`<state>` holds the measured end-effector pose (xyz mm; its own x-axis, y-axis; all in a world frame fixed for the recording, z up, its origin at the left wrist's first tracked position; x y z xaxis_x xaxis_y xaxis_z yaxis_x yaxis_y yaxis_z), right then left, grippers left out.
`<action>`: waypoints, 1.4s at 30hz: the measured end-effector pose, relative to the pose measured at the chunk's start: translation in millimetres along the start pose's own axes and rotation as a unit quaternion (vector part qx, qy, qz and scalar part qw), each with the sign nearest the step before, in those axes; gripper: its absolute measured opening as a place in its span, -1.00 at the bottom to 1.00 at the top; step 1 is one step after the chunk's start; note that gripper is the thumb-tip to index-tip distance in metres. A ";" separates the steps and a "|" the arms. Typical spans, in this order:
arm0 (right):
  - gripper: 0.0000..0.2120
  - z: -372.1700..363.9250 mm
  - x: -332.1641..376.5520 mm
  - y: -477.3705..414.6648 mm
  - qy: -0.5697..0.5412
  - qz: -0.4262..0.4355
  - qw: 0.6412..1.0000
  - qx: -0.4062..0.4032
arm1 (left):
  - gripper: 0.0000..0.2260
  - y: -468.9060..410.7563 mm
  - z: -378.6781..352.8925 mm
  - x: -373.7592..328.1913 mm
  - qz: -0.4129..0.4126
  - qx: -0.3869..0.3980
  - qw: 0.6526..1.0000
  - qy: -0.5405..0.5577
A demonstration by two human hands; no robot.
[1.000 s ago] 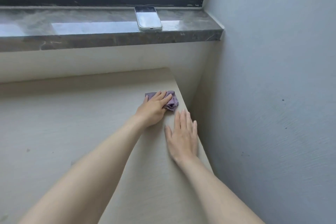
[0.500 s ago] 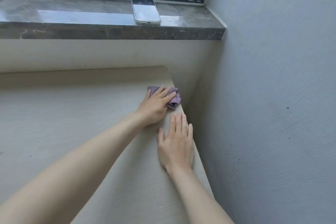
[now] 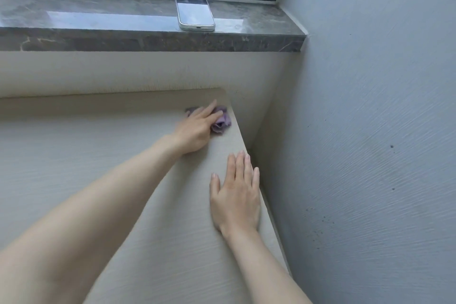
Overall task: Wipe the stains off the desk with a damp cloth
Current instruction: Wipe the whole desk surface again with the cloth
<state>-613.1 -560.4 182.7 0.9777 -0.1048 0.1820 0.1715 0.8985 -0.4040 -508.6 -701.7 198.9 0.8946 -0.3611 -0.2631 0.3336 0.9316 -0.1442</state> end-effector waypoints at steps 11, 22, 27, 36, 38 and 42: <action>-0.41 -1.8 -0.3 0.7 0.000 0.001 1.000 -0.012 | -0.52 -1.0 0.5 -21.7 -0.003 -0.032 0.997 -0.075; -0.42 -1.9 -0.4 1.0 0.007 0.001 1.000 -0.027 | -0.67 -7.1 4.8 -16.7 -0.009 -0.061 0.994 -0.086; -0.42 -0.8 -1.4 -0.1 0.014 0.000 0.999 -0.034 | -0.51 6.8 -9.4 -43.0 -0.138 -0.062 0.987 -0.049; -0.43 -2.1 -1.7 0.6 0.012 0.000 1.000 -0.024 | -0.51 -36.7 0.1 -31.1 0.018 0.009 0.999 -0.029; -0.43 -1.0 -1.7 0.7 0.007 0.003 1.000 -0.028 | -0.48 -26.1 -7.4 -29.9 -0.042 0.015 0.999 -0.017; -0.42 -2.2 -1.3 0.1 0.003 0.002 1.000 -0.016 | -0.44 -39.2 2.8 4.6 0.002 0.018 1.000 0.010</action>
<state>-614.1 -561.1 180.4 0.9792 -0.1033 0.1748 0.1707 0.8850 -0.4331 -516.7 -739.8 206.1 0.8900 -0.3573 -0.2833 0.3406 0.9340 -0.1080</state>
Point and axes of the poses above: each hand's wrist, its own y-axis away from the middle knuckle, its own z-axis out of the back of the hand, x = y × z, the point moved 5 cm from there along -y, towards the middle knuckle, and after that the axes turned 10 degrees about -x, right-handed, at the moved point
